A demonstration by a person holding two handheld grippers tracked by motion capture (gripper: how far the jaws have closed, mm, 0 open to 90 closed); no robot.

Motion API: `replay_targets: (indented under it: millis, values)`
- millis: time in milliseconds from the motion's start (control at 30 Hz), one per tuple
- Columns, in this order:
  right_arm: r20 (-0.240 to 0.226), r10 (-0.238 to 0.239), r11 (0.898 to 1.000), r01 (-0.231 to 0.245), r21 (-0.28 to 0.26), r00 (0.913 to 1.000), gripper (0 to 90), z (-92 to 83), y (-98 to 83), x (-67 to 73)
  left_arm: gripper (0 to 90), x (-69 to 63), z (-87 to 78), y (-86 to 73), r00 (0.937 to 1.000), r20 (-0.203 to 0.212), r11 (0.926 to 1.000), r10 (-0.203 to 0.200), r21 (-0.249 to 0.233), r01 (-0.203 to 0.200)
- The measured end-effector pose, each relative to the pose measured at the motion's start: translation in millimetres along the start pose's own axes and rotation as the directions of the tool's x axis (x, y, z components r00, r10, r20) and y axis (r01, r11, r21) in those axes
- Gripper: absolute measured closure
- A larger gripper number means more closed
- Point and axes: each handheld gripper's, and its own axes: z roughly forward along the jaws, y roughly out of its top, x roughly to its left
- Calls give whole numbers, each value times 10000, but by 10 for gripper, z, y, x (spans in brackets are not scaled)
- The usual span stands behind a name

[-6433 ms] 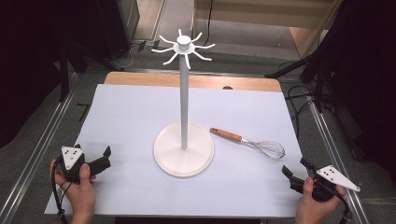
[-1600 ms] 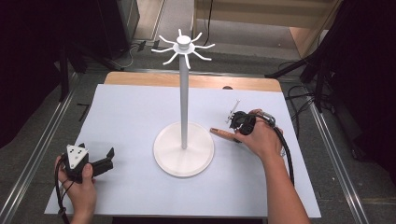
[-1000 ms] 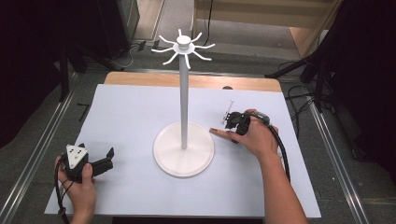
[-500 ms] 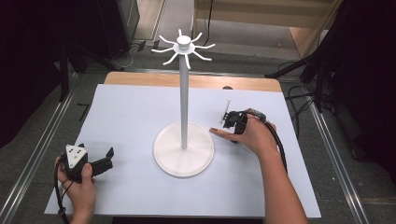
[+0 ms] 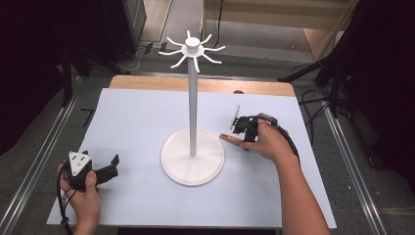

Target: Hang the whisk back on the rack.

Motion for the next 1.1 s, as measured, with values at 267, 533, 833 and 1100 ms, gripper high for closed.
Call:
replay_targets:
  millis: [267,533,833,1100]
  values:
    - [237,303,9995,-301,-83,9993,702,-9,-32,1,6,7,-3,0,10000,34,10000,-53,-20,53]
    - [460,989,9922,-950,-807,9940,704,-86,-255,0,6,2,-3,0,10000,9,10000,-14,-23,14]
    - [423,1595,9584,-1444,-2462,9863,704,-368,-478,68,6,-3,-2,-1,10000,6,10000,44,-39,-44]
    - [312,1815,8891,-1504,-4323,9829,704,-622,-579,206,6,-1,-3,-2,10000,26,10000,35,-58,-35]
